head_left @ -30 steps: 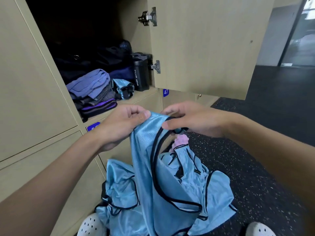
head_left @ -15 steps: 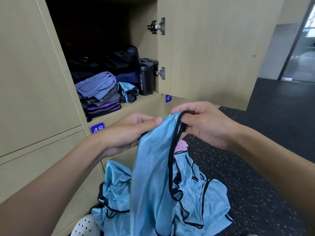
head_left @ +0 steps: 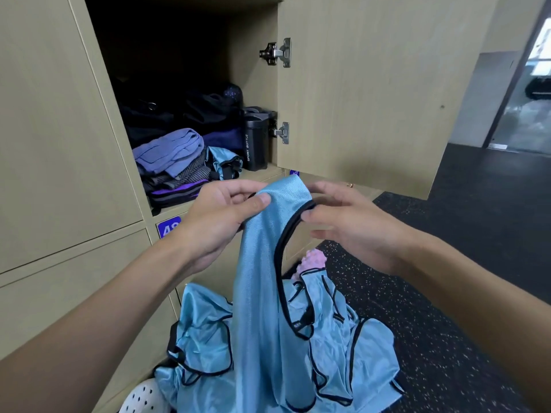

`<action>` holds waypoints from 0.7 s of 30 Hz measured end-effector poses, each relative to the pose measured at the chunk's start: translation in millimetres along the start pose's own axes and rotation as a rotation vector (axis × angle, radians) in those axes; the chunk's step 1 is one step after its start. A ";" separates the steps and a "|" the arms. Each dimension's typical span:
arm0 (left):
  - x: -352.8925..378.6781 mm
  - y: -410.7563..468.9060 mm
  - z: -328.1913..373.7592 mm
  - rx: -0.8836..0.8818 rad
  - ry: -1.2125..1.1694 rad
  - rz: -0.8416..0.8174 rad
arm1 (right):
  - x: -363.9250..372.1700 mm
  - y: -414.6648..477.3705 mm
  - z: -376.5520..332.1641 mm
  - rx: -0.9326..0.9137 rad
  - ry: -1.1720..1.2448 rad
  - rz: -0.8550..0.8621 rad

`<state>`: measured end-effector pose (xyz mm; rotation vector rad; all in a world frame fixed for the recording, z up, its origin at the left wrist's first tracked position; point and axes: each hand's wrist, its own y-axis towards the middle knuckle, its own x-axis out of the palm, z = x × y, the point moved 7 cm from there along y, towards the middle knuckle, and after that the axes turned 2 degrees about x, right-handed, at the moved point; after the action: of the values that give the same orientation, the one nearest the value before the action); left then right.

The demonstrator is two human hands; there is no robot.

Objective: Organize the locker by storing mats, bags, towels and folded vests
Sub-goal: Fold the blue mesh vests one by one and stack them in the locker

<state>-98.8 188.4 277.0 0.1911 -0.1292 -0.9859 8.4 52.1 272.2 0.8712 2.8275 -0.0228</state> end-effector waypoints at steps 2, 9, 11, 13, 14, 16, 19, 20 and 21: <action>3.6 -1.5 4.1 0.022 -0.007 -0.007 | 4.1 1.1 -0.1 -0.025 -0.005 0.019; 3.1 -4.4 9.3 -0.046 -0.043 -0.021 | 9.0 1.2 -9.5 -0.112 -0.010 0.100; 1.9 -4.9 7.8 -0.102 0.008 -0.042 | 11.4 -1.2 -14.3 -0.139 -0.039 0.097; 5.3 -5.2 6.8 -0.131 0.056 -0.113 | 13.3 -3.5 -16.8 -0.157 -0.065 0.099; 9.2 -5.7 6.1 -0.136 0.078 -0.166 | 14.2 -4.6 -17.5 -0.164 -0.073 0.099; 14.4 -7.9 4.7 -0.148 0.084 -0.236 | 15.3 -6.1 -18.4 -0.175 -0.087 0.099; 18.1 -9.8 6.1 -0.157 0.040 -0.260 | 16.3 -8.4 -18.6 -0.171 -0.085 0.101; 19.0 -10.1 7.7 -0.146 0.033 -0.256 | 16.5 -8.3 -18.4 -0.170 -0.084 0.105; 19.2 -10.3 10.2 -0.128 0.022 -0.239 | 16.6 -7.9 -18.7 -0.174 -0.088 0.114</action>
<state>-98.6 165.8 285.2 0.1013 -0.0233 -1.2255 -12.6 56.1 287.4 0.9638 2.6467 0.1918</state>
